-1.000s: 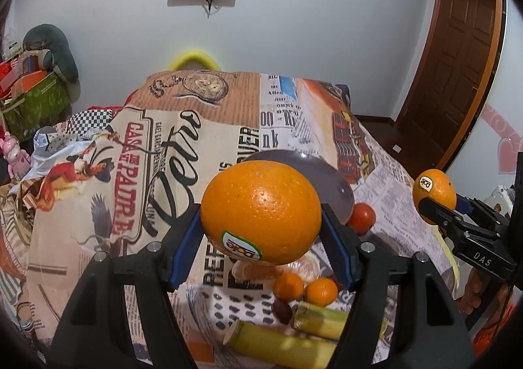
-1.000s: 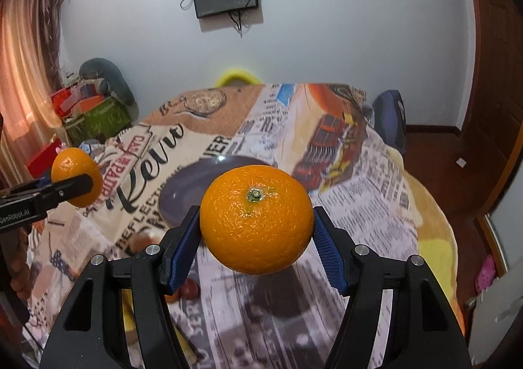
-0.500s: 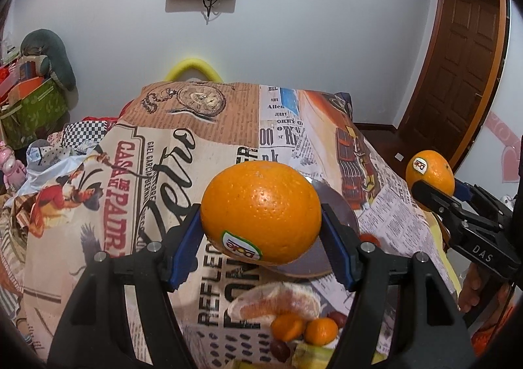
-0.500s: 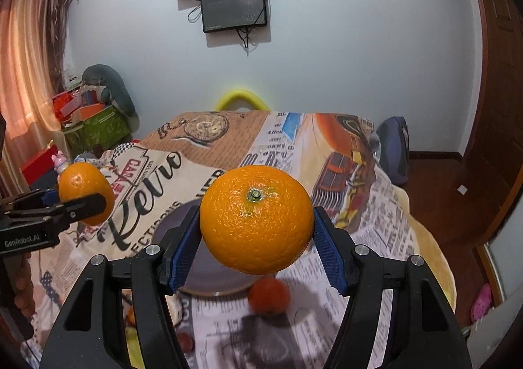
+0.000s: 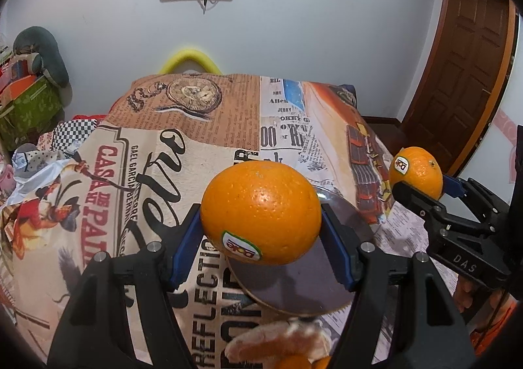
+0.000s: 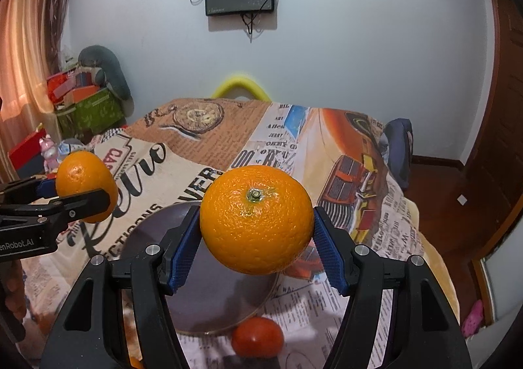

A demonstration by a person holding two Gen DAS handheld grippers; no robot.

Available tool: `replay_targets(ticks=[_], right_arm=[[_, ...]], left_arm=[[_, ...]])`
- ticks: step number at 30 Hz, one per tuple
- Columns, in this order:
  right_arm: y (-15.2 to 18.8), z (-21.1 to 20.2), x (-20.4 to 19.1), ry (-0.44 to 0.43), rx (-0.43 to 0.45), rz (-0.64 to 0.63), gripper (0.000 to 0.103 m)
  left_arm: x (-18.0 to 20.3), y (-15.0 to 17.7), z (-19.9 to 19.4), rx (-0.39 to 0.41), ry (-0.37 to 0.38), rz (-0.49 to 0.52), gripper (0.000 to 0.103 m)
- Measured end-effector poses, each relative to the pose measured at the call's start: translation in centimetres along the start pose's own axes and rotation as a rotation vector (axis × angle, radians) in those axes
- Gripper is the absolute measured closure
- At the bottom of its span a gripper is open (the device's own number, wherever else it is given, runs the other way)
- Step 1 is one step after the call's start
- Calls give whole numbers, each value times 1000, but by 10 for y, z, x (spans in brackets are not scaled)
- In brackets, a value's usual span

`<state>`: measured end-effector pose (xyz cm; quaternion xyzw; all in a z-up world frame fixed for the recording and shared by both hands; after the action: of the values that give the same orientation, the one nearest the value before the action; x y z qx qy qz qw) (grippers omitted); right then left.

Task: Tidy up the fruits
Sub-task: 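Lift and carry both held oranges over the dark plate with both grippers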

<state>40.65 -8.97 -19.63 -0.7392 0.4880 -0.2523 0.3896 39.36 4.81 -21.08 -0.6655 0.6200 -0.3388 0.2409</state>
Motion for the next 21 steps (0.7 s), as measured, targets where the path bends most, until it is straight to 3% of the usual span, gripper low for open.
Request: replay_targets(ticks=[7, 15, 21], right_arm=[[2, 27, -3, -7, -49, -35, 40], [19, 60, -8, -36, -161, -78, 40], [35, 76, -12, -38, -252, -124, 40]], left_arm=[[-8, 5, 37, -71, -31, 20, 35], [-10, 14, 74, -187, 24, -5, 35], [-10, 24, 93, -244, 19, 14, 35]])
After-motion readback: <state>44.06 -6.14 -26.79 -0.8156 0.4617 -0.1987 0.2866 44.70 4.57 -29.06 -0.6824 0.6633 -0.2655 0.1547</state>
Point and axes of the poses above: each gripper's, at about its wrist camera, not at the fingertips, and z roughly the way its jaws point, x to its right, y to its underside, the point moved 9 cm from there along z, roughly the way its jaws point, and after that the axes turned 2 degrees about y, right-handed, at the moved point
